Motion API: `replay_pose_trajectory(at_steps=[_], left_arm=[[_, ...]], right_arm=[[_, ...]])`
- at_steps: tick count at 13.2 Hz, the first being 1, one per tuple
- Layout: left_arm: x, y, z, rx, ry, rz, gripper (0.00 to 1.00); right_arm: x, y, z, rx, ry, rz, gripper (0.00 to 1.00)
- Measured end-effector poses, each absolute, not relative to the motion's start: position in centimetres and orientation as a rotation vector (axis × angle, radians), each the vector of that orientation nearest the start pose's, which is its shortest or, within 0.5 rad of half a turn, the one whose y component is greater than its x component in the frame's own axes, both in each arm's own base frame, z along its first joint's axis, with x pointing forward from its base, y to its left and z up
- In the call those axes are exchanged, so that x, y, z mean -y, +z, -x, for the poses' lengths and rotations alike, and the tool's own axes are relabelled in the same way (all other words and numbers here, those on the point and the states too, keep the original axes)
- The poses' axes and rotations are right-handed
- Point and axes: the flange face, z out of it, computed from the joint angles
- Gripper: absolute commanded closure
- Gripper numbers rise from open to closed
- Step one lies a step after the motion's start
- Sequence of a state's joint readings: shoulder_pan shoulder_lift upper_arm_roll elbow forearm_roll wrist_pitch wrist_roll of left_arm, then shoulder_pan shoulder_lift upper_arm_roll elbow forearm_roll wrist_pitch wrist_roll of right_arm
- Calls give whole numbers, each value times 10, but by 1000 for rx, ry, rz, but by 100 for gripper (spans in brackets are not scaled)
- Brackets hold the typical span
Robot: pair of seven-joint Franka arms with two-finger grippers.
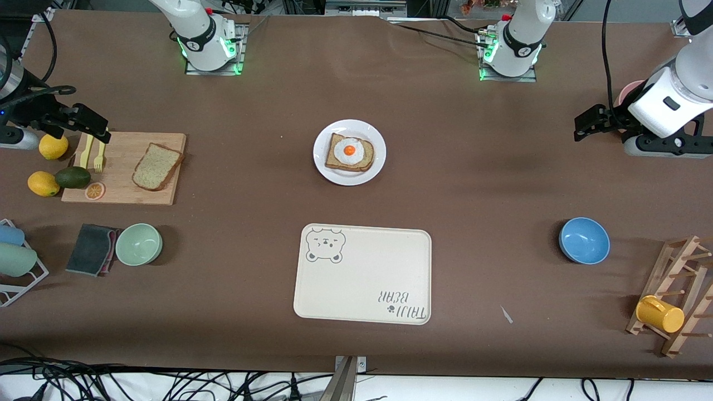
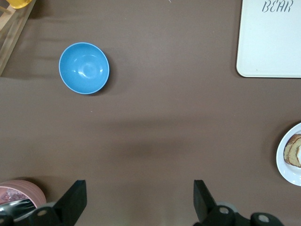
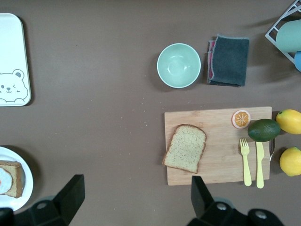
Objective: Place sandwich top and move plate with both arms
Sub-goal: 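Move the right gripper over the bread slice on the cutting board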
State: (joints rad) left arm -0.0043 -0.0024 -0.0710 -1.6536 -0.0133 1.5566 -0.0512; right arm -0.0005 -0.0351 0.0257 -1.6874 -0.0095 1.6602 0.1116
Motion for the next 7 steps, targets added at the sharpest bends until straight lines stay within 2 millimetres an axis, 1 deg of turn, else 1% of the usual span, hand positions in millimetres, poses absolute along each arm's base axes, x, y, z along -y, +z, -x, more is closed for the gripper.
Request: replay_pose_trajectory(at_steps=[3,7], left_arm=[[47,585,-547,-47,153,3144,0],[47,584,-547,-43,156,3144,0]], right_arm=[[-13,597,-549,-135,-14,3148,0],[-13,596,-549,-135,-12,3148,0]])
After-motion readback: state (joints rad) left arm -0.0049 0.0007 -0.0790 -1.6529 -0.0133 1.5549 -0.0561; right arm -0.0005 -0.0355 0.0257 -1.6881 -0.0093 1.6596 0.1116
